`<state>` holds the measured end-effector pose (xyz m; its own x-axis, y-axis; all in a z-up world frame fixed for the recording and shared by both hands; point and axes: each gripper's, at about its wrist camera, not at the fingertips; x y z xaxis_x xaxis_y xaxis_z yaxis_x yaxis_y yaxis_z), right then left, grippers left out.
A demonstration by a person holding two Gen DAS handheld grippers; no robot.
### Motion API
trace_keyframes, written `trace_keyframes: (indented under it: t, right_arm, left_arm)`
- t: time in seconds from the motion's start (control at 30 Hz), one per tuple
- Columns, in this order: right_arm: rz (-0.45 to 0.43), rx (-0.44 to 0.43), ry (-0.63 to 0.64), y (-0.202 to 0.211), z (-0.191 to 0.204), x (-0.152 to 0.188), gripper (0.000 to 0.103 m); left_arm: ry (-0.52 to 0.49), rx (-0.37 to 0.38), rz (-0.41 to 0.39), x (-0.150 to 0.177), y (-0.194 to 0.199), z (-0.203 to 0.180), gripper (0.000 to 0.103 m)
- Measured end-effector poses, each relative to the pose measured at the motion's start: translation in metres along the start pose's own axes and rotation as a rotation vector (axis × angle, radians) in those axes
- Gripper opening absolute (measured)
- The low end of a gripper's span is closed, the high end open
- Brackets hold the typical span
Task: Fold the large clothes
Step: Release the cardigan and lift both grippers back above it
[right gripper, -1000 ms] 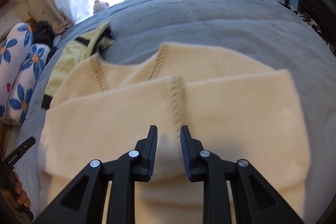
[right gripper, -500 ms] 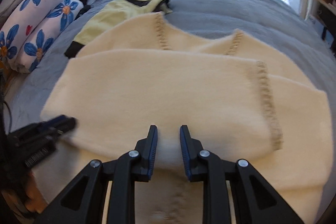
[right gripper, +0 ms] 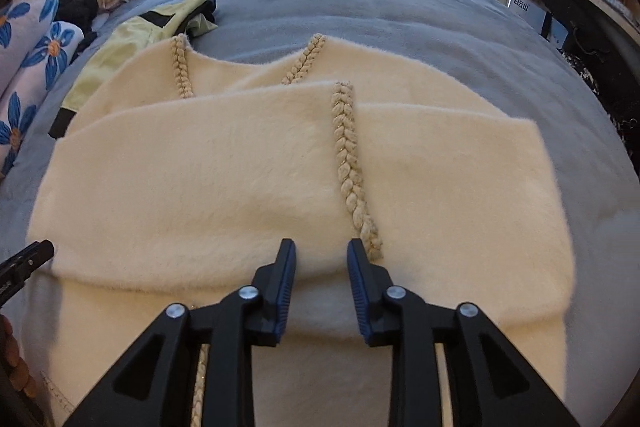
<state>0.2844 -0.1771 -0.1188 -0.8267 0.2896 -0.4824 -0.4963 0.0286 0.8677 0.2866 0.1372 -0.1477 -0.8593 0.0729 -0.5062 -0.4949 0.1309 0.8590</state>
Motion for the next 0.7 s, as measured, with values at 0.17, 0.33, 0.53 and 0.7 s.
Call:
trace_keyframes:
  t: [0.17, 0.33, 0.53, 0.7]
  right_arm:
    - [0.056, -0.004, -0.055, 0.004, -0.005, 0.002, 0.037]
    - [0.063, -0.013, -0.077, 0.026, -0.01, 0.013, 0.037]
    - [0.044, -0.031, -0.098, 0.066, -0.013, 0.029, 0.037]
    - [0.004, -0.057, -0.088, 0.104, -0.011, 0.04, 0.037]
  left_arm:
    - [-0.004, 0.003, -0.003, 0.006, 0.021, -0.005, 0.07]
    - [-0.01, 0.016, -0.008, 0.017, 0.046, -0.006, 0.07]
    - [-0.019, -0.004, -0.066, 0.03, 0.09, -0.012, 0.07]
    - [-0.034, -0.021, -0.115, 0.04, 0.131, -0.018, 0.07]
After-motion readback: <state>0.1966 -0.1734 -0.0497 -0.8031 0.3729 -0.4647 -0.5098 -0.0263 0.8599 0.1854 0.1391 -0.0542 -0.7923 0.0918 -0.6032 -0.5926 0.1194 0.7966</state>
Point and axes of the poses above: each gripper's, at about its wrist camera, not at the fingertips, and y roughly against the way its jaws point, z to its left, x to its underside, and after that the axes turned 15 degrees about -y, right-handed
